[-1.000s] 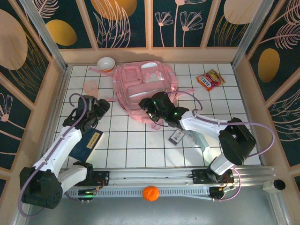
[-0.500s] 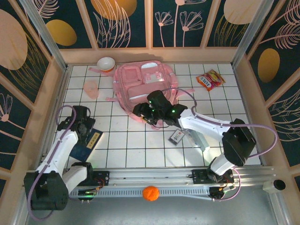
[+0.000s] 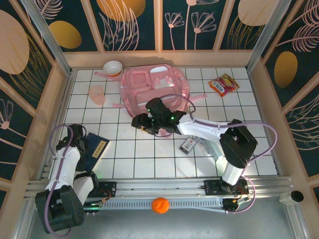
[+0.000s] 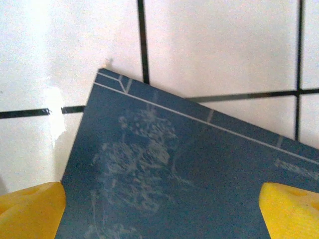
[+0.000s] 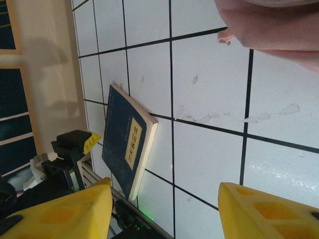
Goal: Pack the student bag
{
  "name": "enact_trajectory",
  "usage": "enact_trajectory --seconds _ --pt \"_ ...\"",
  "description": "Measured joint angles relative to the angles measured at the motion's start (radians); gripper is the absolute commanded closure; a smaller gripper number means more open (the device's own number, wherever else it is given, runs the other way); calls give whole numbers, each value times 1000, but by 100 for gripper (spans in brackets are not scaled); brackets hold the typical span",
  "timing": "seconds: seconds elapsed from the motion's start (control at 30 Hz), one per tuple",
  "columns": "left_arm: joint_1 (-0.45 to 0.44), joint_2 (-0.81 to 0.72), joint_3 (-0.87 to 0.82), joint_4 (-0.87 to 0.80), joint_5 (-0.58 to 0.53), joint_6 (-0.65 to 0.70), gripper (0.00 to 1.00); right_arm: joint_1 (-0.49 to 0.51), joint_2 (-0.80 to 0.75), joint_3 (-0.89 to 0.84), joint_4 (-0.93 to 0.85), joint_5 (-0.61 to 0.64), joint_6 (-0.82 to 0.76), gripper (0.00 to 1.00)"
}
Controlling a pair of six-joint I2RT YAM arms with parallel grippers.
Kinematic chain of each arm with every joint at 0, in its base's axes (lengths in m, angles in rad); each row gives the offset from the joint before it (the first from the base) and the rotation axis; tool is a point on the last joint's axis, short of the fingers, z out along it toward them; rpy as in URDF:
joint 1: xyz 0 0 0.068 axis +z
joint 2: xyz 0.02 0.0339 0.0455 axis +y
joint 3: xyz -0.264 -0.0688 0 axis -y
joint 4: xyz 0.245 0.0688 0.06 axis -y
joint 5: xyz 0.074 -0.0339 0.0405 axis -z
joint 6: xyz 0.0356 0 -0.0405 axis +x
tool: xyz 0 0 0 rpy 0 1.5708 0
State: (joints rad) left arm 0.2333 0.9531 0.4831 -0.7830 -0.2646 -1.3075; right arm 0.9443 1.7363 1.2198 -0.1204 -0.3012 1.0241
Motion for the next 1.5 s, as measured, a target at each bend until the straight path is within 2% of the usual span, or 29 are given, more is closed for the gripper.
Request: enact_trajectory --seconds 0.27,0.37,0.63,0.83,1.07,1.23,1.4,1.5 --pt "23 118 -8 70 -31 9 1 3 91 84 38 -43 -32 42" --pt "23 129 -31 103 -26 37 6 5 119 98 50 -61 -32 42" --pt "33 74 -87 197 23 117 8 6 146 101 97 -77 -35 42" --pt "41 65 -92 203 47 141 9 6 146 101 135 -86 -34 42" --pt "-55 42 -93 220 56 136 9 6 148 101 152 -86 -27 42" --pt "-100 73 -60 273 158 119 8 6 149 101 170 -86 -23 42" --pt "-172 118 -25 398 385 83 8 6 163 111 181 -87 -12 43" --pt "-206 121 15 436 463 76 8 6 172 115 186 -87 9 44"
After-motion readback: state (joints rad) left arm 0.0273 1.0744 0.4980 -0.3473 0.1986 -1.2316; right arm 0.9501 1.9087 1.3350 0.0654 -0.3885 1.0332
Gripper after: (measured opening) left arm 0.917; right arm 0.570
